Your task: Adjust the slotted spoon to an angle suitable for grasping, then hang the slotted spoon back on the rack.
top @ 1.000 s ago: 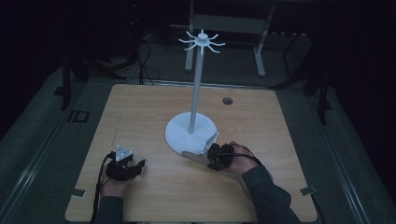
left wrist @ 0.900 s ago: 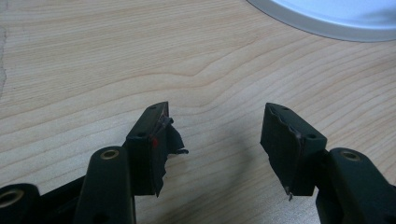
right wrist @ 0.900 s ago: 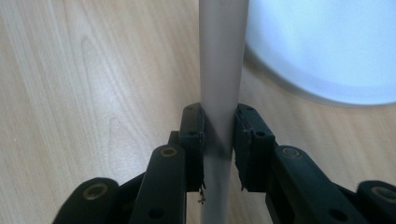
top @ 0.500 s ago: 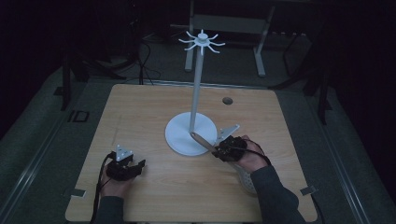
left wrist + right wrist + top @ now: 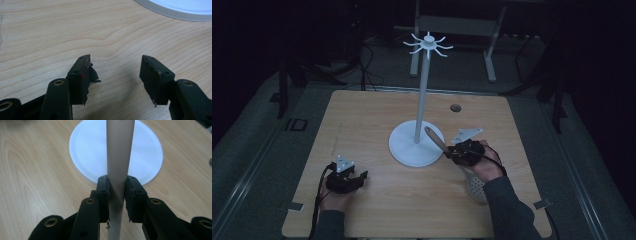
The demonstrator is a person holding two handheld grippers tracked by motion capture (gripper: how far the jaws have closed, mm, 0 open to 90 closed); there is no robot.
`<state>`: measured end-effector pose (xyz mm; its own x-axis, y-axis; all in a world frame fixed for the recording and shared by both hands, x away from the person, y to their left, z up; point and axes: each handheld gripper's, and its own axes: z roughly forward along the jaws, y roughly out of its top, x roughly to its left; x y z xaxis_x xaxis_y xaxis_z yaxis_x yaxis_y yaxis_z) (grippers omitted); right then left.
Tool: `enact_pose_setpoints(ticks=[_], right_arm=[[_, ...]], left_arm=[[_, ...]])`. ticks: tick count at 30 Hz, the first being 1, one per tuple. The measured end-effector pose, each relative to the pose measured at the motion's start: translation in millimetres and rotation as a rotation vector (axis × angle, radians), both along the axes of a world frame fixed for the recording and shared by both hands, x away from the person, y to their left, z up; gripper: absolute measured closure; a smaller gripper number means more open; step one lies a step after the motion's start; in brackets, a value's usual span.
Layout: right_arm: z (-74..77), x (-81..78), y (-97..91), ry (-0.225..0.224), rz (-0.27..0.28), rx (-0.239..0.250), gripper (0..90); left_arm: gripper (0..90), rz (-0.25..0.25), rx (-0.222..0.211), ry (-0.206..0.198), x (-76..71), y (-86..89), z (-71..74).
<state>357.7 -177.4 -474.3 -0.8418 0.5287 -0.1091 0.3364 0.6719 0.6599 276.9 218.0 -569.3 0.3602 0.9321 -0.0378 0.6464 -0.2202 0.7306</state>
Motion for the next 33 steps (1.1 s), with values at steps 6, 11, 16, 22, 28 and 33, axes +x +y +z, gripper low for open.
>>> enact_pose_setpoints(ticks=[6, 11, 16, 22, 28, 33], right_arm=[[7.5, -1.4, -3.8, -0.042, -0.028, 0.039, 74.5], [13.7, -1.3, -8.8, -0.075, -0.054, 0.079, 74.6], [17.7, -1.6, -10.0, -0.089, -0.058, 0.093, 74.5], [23.8, -2.2, -10.7, -0.113, -0.067, 0.107, 74.5], [27.4, -1.8, -10.1, -0.132, -0.072, 0.118, 74.5], [31.9, -2.9, -10.2, -0.158, -0.076, 0.151, 74.5]], left_arm=[[42.9, 0.001, -0.003, -0.002, -0.2, 0.2, 0.4], [42.8, 0.000, -0.003, -0.002, -0.1, 0.3, 0.3], [42.9, 0.004, -0.005, -0.003, -0.5, -1.0, 0.1], [42.9, 0.002, -0.005, -0.003, -0.3, -0.7, 0.1], [42.8, 0.003, -0.002, -0.001, -0.1, -0.7, 0.0], [42.9, 0.006, -0.006, -0.005, -0.4, -0.8, 0.3]])
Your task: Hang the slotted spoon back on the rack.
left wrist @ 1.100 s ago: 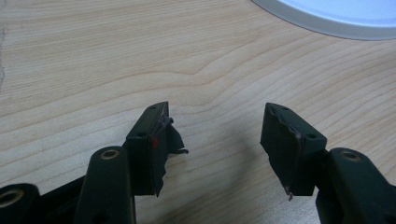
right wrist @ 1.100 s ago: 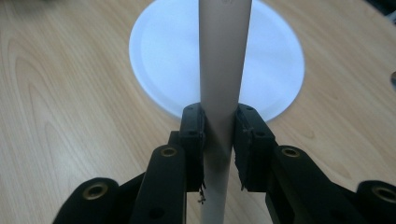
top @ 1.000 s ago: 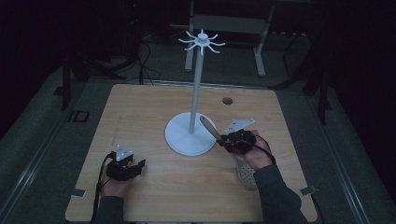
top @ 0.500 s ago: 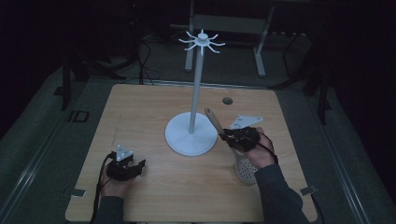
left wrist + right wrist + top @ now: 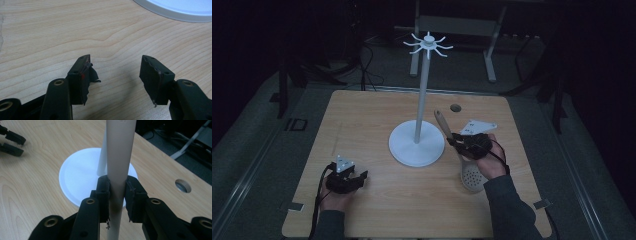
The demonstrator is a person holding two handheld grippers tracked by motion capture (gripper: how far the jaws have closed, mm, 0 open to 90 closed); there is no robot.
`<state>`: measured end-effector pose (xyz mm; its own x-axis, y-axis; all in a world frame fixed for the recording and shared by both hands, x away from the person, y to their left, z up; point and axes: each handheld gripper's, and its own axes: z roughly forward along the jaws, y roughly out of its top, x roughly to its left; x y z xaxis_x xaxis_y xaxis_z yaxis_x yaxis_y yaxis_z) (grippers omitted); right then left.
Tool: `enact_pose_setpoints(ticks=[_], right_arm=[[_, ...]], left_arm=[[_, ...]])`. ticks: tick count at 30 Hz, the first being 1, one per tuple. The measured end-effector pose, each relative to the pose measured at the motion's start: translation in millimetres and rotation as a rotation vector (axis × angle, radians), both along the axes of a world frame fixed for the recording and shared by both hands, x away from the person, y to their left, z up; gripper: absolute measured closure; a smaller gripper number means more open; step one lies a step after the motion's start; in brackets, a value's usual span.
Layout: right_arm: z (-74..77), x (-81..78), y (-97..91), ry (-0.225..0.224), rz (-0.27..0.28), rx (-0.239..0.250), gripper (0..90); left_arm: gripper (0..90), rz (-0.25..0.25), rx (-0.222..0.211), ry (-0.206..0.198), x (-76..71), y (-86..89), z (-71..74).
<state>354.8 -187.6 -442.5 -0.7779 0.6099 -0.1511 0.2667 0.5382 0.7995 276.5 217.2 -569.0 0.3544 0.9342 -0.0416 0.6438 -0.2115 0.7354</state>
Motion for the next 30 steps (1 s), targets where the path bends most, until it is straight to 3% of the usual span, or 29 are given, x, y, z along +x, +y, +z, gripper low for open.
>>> enact_pose_setpoints(ticks=[15, 30], right_arm=[[17.2, -4.5, 4.5, -0.099, 0.011, 0.073, 74.6], [27.2, -6.6, 9.2, -0.154, 0.018, 0.127, 74.6]], left_arm=[[42.9, 0.004, -0.002, -0.004, -0.3, 0.9, 0.8], [42.9, 0.002, -0.003, -0.004, 0.0, 0.7, 0.3]])
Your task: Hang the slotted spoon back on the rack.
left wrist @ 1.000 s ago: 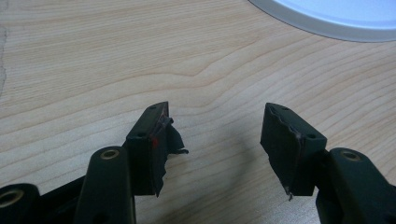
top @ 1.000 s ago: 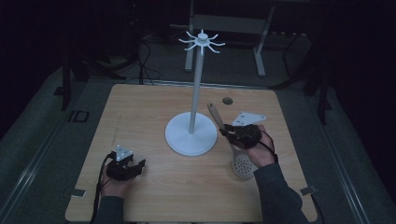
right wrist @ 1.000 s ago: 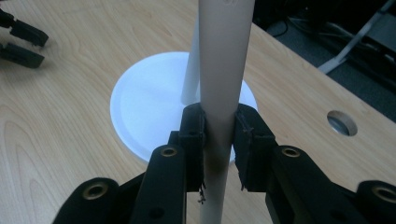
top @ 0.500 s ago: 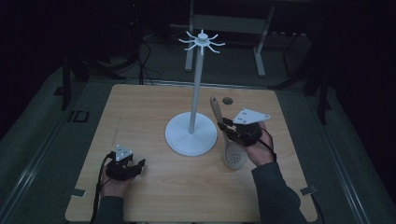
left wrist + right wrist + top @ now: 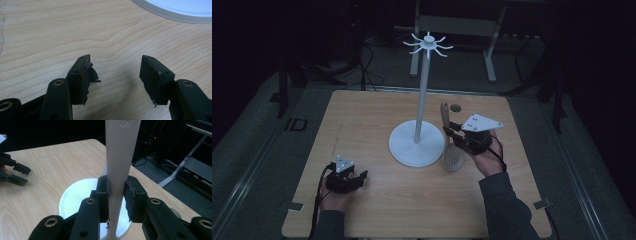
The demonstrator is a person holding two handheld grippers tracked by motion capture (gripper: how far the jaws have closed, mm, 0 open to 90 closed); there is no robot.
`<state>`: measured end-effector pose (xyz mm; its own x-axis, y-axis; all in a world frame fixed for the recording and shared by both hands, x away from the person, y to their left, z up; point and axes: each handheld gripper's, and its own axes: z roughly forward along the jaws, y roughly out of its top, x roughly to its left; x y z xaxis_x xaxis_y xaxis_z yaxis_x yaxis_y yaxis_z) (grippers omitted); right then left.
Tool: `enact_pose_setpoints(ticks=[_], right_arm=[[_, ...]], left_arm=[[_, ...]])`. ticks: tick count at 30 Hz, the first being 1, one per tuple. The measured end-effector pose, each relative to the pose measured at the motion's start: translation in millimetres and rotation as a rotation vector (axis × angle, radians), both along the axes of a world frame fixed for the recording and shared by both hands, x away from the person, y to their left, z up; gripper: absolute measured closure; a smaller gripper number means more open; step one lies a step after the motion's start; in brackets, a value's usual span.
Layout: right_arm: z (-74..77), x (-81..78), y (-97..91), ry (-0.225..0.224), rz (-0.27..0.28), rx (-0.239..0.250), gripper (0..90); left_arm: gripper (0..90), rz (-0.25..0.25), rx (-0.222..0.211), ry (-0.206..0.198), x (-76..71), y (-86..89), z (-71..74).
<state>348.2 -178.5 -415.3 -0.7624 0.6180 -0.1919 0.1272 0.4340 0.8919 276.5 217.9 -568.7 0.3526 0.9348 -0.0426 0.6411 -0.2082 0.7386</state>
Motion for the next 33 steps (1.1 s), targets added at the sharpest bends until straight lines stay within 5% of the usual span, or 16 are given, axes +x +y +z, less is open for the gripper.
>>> enact_pose_setpoints(ticks=[33], right_arm=[[22.8, 4.3, 10.1, -0.052, -0.023, 0.061, 74.6]], left_arm=[[43.1, 0.008, -0.010, -0.010, -1.1, 1.8, 1.8]])
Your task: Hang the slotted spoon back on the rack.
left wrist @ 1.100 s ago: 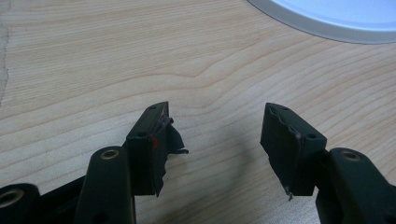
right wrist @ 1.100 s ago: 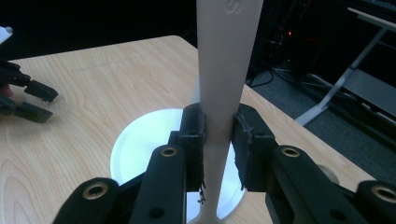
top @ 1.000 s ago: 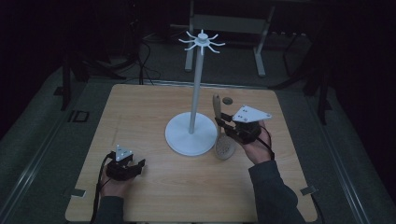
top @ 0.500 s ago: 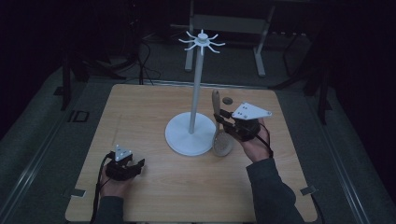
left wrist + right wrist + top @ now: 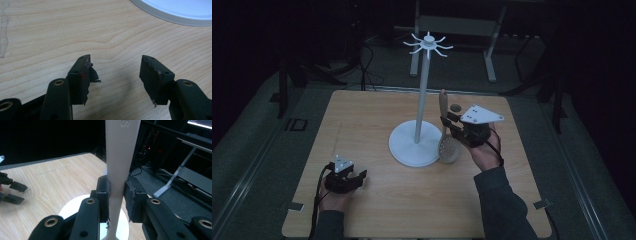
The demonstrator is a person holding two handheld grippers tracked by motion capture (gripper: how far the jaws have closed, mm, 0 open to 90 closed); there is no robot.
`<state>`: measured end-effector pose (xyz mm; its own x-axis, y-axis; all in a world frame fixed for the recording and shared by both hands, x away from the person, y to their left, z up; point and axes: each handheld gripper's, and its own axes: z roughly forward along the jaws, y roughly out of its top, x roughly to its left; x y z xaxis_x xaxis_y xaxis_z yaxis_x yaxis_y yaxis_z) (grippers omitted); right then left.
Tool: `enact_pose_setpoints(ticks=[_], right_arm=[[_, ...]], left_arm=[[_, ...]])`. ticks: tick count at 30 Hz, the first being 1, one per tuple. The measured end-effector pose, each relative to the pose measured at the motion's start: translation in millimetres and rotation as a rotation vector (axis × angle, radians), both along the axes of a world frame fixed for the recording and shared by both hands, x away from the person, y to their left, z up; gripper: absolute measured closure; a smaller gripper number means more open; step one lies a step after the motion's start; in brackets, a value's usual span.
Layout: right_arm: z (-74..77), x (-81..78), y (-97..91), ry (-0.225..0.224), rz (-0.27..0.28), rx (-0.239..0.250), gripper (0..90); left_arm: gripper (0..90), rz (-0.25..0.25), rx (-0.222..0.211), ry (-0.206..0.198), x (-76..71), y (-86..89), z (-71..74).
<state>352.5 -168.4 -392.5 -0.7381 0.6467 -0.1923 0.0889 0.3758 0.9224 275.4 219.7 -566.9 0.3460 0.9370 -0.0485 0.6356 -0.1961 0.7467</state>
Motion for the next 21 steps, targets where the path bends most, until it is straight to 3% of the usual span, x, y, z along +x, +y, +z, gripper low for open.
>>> enact_pose_setpoints(ticks=[21], right_arm=[[19.9, 3.2, 2.3, -0.027, -0.009, 0.031, 74.6]], left_arm=[[43.1, 0.002, -0.007, -0.001, -0.2, 0.5, 0.5]])
